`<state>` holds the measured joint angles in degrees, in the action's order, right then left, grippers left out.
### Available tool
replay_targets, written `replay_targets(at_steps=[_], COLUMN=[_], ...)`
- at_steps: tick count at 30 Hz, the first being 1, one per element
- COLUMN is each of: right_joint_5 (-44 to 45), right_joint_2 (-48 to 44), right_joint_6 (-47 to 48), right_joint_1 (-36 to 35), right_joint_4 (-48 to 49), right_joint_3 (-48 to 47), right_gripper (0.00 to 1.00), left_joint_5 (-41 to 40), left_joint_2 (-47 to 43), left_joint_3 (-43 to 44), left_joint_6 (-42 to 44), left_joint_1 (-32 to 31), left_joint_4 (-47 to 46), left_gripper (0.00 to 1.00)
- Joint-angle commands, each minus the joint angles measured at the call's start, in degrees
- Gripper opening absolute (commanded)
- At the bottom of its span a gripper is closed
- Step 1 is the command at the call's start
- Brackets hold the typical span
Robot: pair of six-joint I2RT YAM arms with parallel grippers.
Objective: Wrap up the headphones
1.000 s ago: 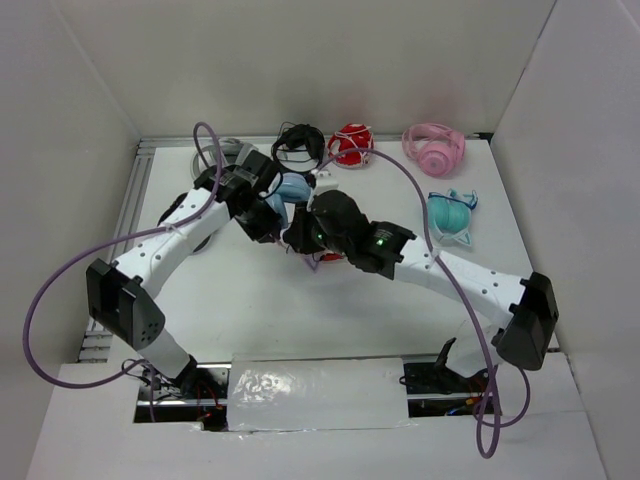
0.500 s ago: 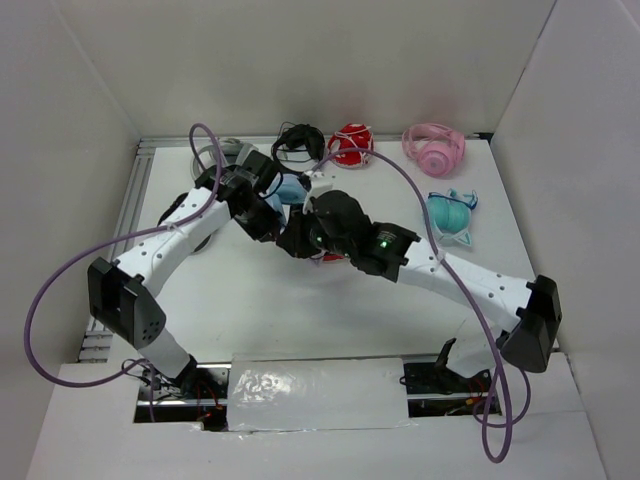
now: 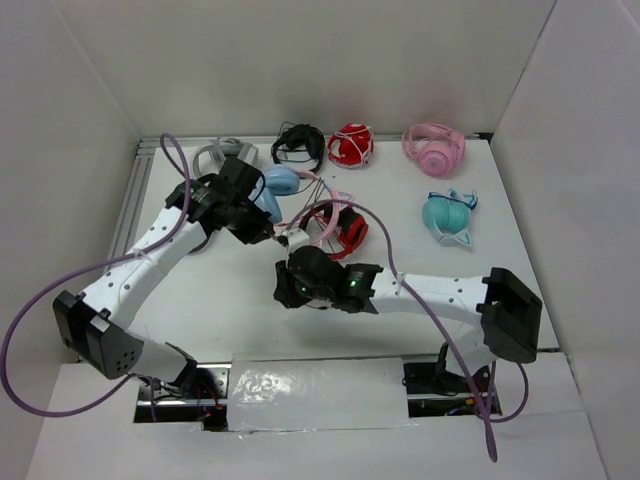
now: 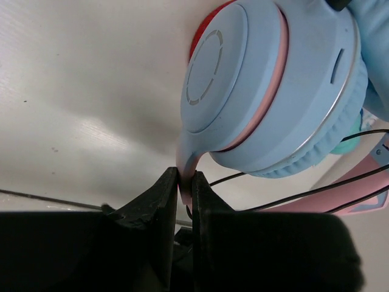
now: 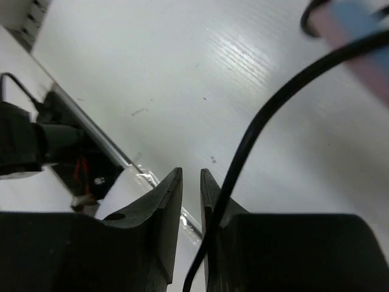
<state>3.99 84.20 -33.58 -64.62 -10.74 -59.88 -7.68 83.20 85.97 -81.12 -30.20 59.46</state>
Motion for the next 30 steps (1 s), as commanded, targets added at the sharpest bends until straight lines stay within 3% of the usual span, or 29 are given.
replay_targets(at_steps=[1,8,11,19,25,30], right_joint_5=[9.61,33.94,37.93,33.63,30.38,23.2], right_joint_2=[2.54,3.78,0.01,-7.56,-11.87,-12.92], right_joint_6=[-1.4,-2.54,-3.59,-3.16,0.53,3.78], right_joint_1=[-4.7,-14.12,-14.4,-11.76,-10.79,-8.25], right_joint_4=[8.62,21.27,31.96,57.74,63.56,67.16], right_joint_3=[3.17,10.2,17.4,38.07,41.77,42.04], right_gripper=[0.25,0.15,0.14,0.18,0.17,0.03], left_joint_5=[1.61,5.74,8.91,19.54,25.61,32.88], left_joint_2=[-5.23,-10.95,-12.88,-19.47,-22.2,-23.17], left_joint_3=[-2.12,-7.75,-9.15,-14.95,-17.68,-18.47], left_joint_6=[0.78,3.95,5.88,10.45,11.25,14.93], left_joint_1=[0.14,1.98,3.47,5.67,6.29,6.38], left_joint_4=[-7.6,-13.05,-14.98,-25.09,-28.95,-32.21], left_gripper=[0.0,0.0,0.0,0.0,0.0,0.0])
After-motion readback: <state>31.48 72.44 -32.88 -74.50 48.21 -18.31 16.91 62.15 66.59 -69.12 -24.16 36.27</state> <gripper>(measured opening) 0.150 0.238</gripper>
